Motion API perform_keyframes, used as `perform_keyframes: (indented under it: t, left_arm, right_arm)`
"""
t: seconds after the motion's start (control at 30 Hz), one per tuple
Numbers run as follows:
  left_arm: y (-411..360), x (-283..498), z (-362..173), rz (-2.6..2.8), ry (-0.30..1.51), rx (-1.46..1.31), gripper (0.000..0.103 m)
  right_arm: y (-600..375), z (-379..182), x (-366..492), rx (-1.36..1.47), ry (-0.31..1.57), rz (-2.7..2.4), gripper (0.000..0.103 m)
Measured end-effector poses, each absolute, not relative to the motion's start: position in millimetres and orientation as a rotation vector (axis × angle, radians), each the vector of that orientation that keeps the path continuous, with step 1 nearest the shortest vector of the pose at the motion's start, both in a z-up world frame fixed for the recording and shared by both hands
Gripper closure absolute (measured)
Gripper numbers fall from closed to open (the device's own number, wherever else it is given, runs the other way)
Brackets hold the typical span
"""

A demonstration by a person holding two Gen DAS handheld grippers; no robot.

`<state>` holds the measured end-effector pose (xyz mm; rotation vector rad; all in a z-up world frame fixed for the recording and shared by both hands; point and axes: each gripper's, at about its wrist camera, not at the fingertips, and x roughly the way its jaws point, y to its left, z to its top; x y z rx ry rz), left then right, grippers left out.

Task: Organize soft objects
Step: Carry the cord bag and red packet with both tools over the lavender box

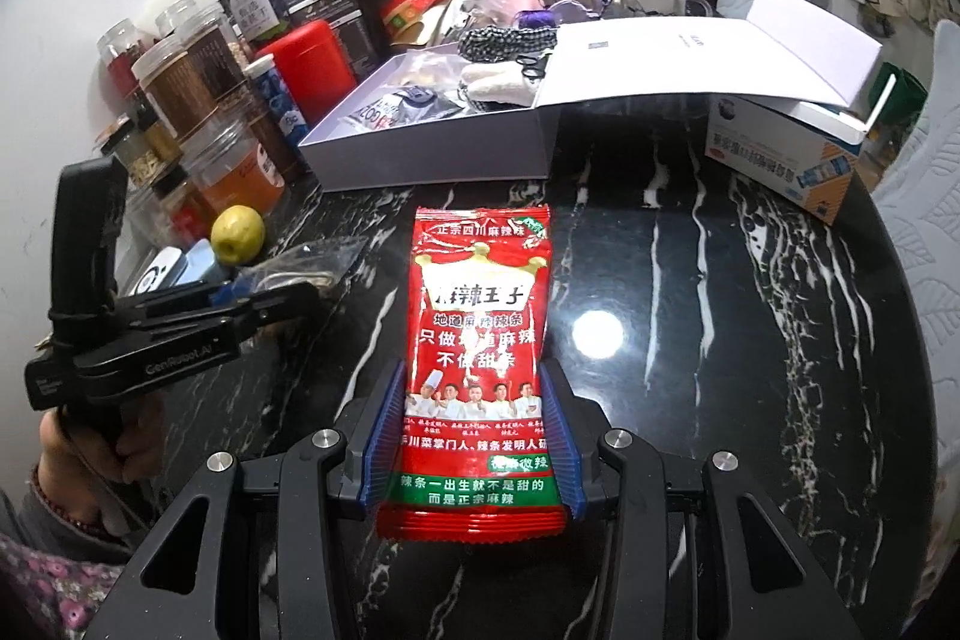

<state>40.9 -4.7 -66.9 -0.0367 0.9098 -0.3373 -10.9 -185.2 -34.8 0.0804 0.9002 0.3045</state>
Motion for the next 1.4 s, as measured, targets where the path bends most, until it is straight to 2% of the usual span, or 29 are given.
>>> perform_keyframes:
  t: [0.33,0.9,1.4]
  left_arm:
    - [-2.4,36.4,-30.7,-0.374,0.854,-0.079,0.081]
    - [0.6,44.4,36.7,-0.375,0.664,-0.059,0.081]
    - [-12.2,93.7,73.0,-0.387,0.551,-0.057,0.081]
  right_arm:
    - [-177.6,-33.3,2.1,0.078,0.919,0.361,0.059]
    - [-176.3,36.8,28.4,0.076,0.779,0.449,0.059]
    - [-179.8,82.9,72.4,0.073,0.662,0.463,0.059]
